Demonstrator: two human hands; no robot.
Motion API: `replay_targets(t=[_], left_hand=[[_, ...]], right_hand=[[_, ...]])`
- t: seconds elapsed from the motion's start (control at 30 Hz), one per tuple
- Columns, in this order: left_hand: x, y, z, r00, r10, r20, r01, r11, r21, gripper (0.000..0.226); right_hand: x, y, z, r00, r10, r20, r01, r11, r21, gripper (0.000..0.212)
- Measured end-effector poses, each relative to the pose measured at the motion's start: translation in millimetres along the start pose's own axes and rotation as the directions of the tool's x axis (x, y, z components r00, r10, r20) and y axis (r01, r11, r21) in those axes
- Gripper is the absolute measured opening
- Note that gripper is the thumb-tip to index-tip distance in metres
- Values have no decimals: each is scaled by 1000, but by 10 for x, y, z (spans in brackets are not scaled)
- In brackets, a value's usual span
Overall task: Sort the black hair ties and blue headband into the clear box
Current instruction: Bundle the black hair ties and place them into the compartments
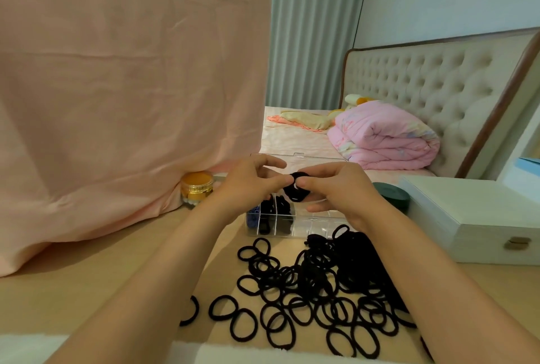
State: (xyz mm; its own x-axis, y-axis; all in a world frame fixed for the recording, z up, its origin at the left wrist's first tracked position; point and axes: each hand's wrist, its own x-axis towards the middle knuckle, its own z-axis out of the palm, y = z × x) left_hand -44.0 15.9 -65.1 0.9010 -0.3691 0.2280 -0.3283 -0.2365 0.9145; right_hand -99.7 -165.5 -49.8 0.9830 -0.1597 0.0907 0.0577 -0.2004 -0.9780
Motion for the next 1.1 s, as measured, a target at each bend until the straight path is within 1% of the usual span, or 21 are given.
replay_targets(t=[0.07,0.13,0.17,0.23,0.33,0.4,0.5,0.57,0.63,0.7,0.73,0.8,0.87,0.9,1.0,1.03,1.07,1.1], left_hand=[[21,-95,-23,999,36,-5,-34,972,231,29],[40,-199,-34,998,62,14,-61,861,504,30],[37,-237,-27,997,69,39,-79,796,600,32],[-4,-266,7,993,56,102,-111,713,693,38],[-35,-307,84,984,31,175,-157,614,774,52],[-34,-325,116,982,39,183,-170,592,787,53],[-15,-317,111,977,48,209,-194,616,764,50],[-9,-291,57,975,20,222,-177,672,719,45],[9,-265,-30,976,5,220,-150,748,646,40],[34,-266,-105,983,4,183,-104,833,544,35],[40,-277,-131,988,1,155,-79,864,496,36],[38,-298,-157,993,-3,121,-53,890,452,46],[34,-305,-158,992,-4,129,-56,887,458,56],[34,-307,-151,990,0,140,-66,880,470,60],[37,-315,-118,984,31,176,-127,811,571,63],[38,-320,-102,982,36,187,-145,777,613,62],[35,-328,-88,980,35,195,-155,750,643,62],[34,-335,-79,980,35,198,-159,734,660,61]], right_hand=[[46,37,17,998,10,-61,-13,999,-44,15],[113,76,50,993,13,-117,-23,996,-84,13],[156,91,68,990,8,-142,-25,993,-115,12],[259,108,115,981,-6,-192,-32,981,-193,11],[401,84,197,973,-23,-232,-47,956,-290,11],[452,49,250,972,-36,-234,-46,941,-335,12],[488,30,322,972,-70,-225,-38,895,-444,15],[514,54,362,974,-104,-200,-26,830,-557,14],[537,83,388,978,-129,-163,-11,750,-662,12],[543,92,413,981,-150,-126,8,671,-741,7],[547,92,428,980,-163,-111,17,633,-774,6],[560,92,478,982,-170,-84,23,544,-839,4],[572,93,534,986,-156,-59,13,426,-905,4],[575,102,554,988,-145,-46,9,363,-932,7],[592,123,564,995,-68,76,87,174,-981,18],[593,117,551,993,-31,117,120,150,-981,19],[599,109,527,990,1,142,140,167,-976,22],[610,93,494,988,42,149,135,232,-963,24]])
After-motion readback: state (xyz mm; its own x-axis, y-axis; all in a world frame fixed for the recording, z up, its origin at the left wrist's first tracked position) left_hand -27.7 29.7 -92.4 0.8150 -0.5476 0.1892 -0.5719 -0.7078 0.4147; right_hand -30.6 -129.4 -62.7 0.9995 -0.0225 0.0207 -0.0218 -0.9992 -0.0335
